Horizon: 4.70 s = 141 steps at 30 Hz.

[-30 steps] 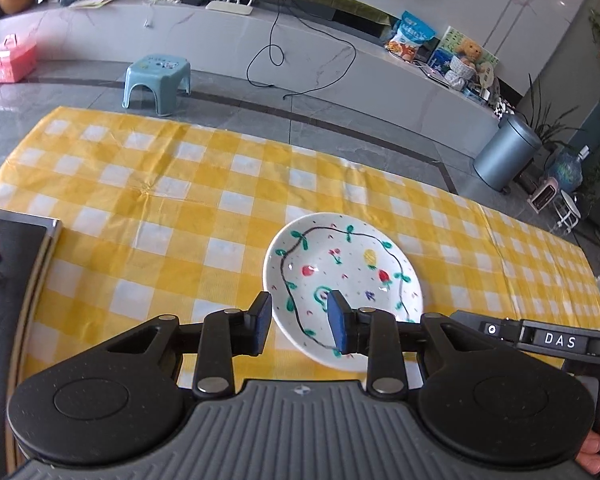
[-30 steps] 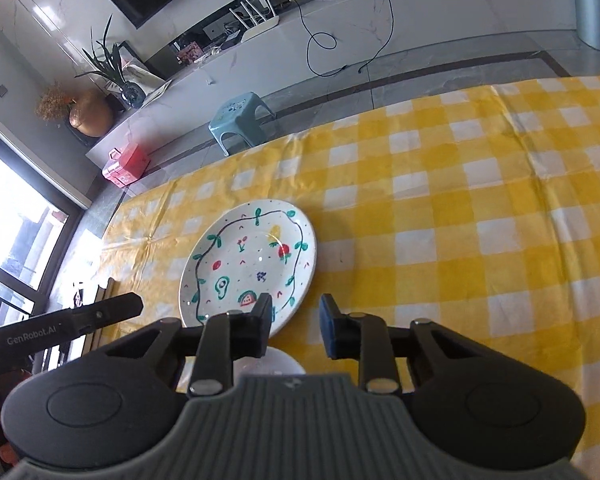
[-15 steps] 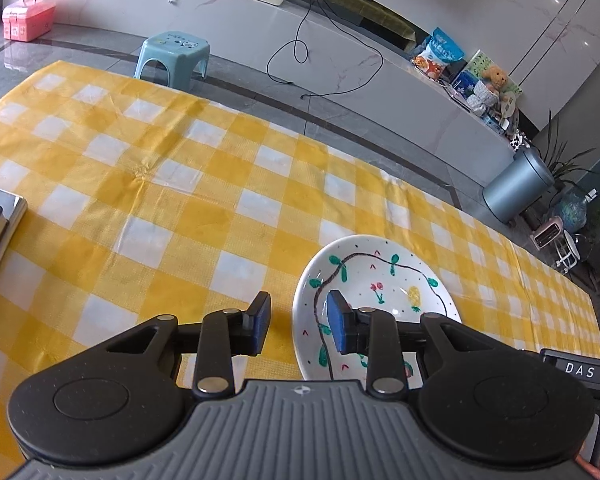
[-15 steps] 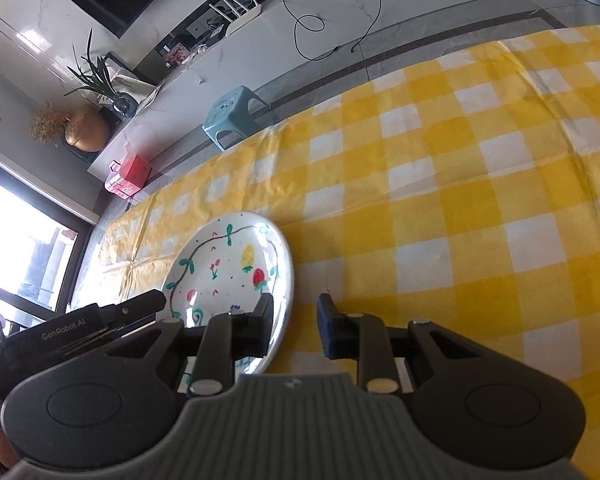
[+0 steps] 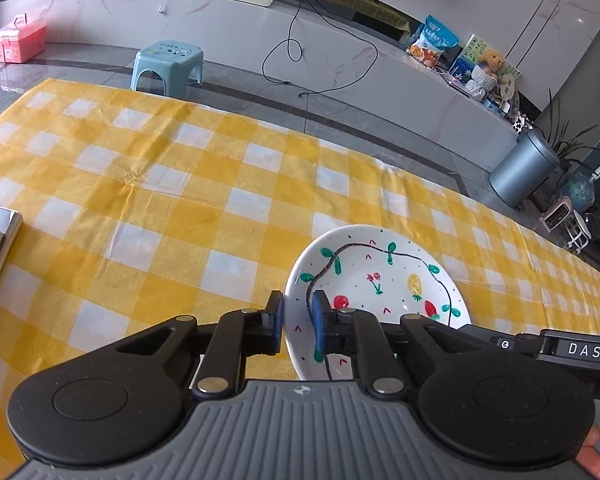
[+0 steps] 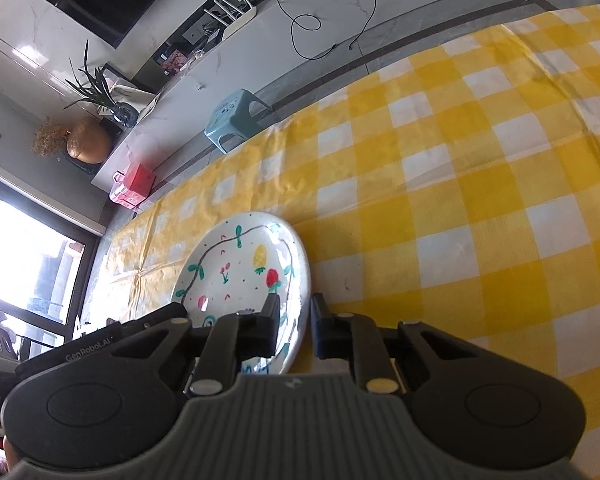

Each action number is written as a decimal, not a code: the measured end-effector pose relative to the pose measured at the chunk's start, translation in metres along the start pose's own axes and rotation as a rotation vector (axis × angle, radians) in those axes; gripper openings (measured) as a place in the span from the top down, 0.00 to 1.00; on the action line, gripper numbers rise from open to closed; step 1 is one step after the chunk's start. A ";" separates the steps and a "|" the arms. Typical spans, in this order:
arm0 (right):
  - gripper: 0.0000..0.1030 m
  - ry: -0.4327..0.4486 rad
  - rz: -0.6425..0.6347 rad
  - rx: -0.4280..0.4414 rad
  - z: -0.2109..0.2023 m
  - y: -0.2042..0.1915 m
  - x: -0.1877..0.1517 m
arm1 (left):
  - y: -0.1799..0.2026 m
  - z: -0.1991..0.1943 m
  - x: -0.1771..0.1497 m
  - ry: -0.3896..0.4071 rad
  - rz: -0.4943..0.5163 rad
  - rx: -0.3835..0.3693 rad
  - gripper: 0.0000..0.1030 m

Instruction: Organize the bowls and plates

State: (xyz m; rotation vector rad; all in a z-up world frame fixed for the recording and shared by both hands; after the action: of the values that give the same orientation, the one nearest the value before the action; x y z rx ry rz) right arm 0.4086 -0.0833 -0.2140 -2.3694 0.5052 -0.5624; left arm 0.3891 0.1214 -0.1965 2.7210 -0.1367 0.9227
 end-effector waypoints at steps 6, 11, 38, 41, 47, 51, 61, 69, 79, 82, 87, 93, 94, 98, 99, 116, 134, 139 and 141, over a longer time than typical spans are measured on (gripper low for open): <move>0.92 -0.009 0.016 0.012 -0.006 0.001 0.002 | 0.003 -0.012 0.011 0.030 -0.006 -0.008 0.85; 0.92 -0.010 0.029 0.016 -0.017 0.004 0.005 | 0.015 -0.022 0.015 0.027 0.002 -0.021 0.85; 0.90 -0.025 0.231 -0.036 -0.198 0.110 -0.058 | 0.191 -0.108 -0.051 -0.056 0.198 -0.113 0.85; 0.90 -0.046 0.262 -0.066 -0.213 0.127 -0.076 | 0.206 -0.116 -0.069 -0.079 0.191 -0.113 0.85; 0.90 -0.090 0.286 -0.127 -0.232 0.153 -0.101 | 0.233 -0.131 -0.098 -0.082 0.182 -0.108 0.85; 0.91 -0.081 0.257 -0.151 -0.247 0.164 -0.111 | 0.245 -0.139 -0.113 -0.078 0.182 -0.101 0.85; 0.95 -0.091 0.230 -0.191 -0.261 0.188 -0.117 | 0.244 -0.131 -0.155 -0.117 0.097 -0.087 0.85; 0.95 -0.095 0.194 -0.218 -0.260 0.191 -0.119 | 0.245 -0.131 -0.174 -0.113 0.112 -0.018 0.85; 0.95 -0.102 0.130 -0.242 -0.253 0.185 -0.123 | 0.238 -0.131 -0.199 -0.123 0.098 0.053 0.85; 0.95 -0.107 0.103 -0.258 -0.251 0.183 -0.125 | 0.237 -0.132 -0.203 -0.117 0.093 0.067 0.84; 0.95 -0.114 0.057 -0.267 -0.247 0.178 -0.130 | 0.231 -0.132 -0.209 -0.117 0.075 0.078 0.84; 0.95 -0.113 0.013 -0.287 -0.243 0.174 -0.133 | 0.228 -0.131 -0.214 -0.119 0.076 0.086 0.84; 0.95 -0.113 0.007 -0.290 -0.243 0.174 -0.133 | 0.227 -0.130 -0.215 -0.119 0.080 0.090 0.84; 0.95 -0.109 -0.010 -0.299 -0.241 0.172 -0.134 | 0.227 -0.128 -0.220 -0.131 0.088 0.099 0.84; 0.95 -0.108 -0.012 -0.300 -0.241 0.172 -0.134 | 0.227 -0.127 -0.221 -0.135 0.092 0.102 0.84; 0.91 -0.086 -0.097 -0.337 -0.237 0.162 -0.136 | 0.228 -0.125 -0.223 -0.142 0.152 0.143 0.87; 0.70 0.045 -0.186 -0.273 -0.246 0.134 -0.124 | 0.242 -0.140 -0.204 -0.118 0.192 0.118 0.72; 0.66 0.073 -0.188 -0.247 -0.246 0.125 -0.122 | 0.239 -0.147 -0.191 -0.133 0.201 0.123 0.71; 0.66 0.072 -0.189 -0.252 -0.244 0.123 -0.123 | 0.236 -0.150 -0.185 -0.141 0.205 0.128 0.71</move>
State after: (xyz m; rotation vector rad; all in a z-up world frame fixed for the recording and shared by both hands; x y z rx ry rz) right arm 0.1560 -0.2336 -0.1564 -2.6637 0.4061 -0.7063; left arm 0.1143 -0.0629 -0.1434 2.9332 -0.4033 0.8157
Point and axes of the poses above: each gripper's, at about its wrist camera, not at the fingertips, and z roughly the way its jaws point, y to its right, x to its top, the point moved 10 cm from there along z, roughly the way its jaws point, and after that the axes turned 10 degrees about z, right-handed, at the moved point
